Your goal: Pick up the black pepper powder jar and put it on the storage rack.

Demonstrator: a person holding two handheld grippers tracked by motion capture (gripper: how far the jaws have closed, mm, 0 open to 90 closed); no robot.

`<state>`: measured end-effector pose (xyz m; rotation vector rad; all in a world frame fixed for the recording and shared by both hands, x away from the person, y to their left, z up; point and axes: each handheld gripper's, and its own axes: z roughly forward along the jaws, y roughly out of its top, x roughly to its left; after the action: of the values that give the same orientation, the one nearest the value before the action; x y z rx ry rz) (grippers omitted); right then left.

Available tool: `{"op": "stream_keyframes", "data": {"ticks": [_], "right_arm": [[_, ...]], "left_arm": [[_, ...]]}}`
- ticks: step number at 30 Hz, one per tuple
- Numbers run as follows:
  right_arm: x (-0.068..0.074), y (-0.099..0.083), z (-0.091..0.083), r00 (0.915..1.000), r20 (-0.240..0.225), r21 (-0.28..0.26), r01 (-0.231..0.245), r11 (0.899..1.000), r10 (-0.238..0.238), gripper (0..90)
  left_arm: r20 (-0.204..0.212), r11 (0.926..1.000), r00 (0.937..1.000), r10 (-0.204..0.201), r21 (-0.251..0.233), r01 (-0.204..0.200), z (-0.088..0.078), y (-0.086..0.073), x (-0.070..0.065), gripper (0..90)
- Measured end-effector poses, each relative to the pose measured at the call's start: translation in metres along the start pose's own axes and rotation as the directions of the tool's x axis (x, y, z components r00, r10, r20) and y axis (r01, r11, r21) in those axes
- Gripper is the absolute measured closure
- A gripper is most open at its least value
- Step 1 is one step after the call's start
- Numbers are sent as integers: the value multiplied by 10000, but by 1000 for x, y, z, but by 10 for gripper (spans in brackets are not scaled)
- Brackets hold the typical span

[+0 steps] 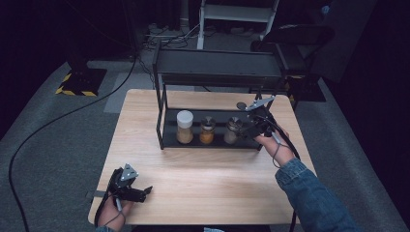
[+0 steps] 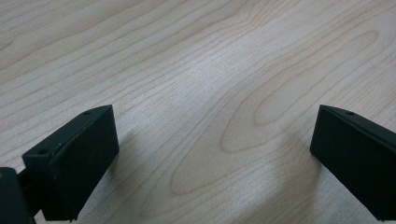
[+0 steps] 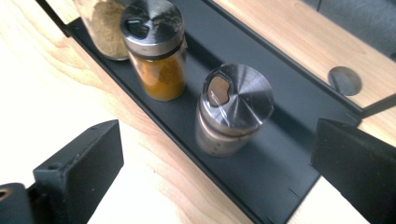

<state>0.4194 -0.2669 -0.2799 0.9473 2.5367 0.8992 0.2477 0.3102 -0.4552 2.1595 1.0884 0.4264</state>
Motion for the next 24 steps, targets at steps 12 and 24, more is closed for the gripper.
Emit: {"op": "stream_keyframes", "data": {"ticks": [12, 24], "right_arm": [[12, -36, -38, 9998, 142, -698, 113, 9975, -103, 7], [14, -76, -60, 9997, 207, -1266, -61, 9919, 88, 2]], "left_arm": [[-18, 10000, 10000, -15, 2, 15, 0, 0, 0, 11], [-16, 10000, 10000, -19, 0, 19, 0, 0, 0, 11]]}}
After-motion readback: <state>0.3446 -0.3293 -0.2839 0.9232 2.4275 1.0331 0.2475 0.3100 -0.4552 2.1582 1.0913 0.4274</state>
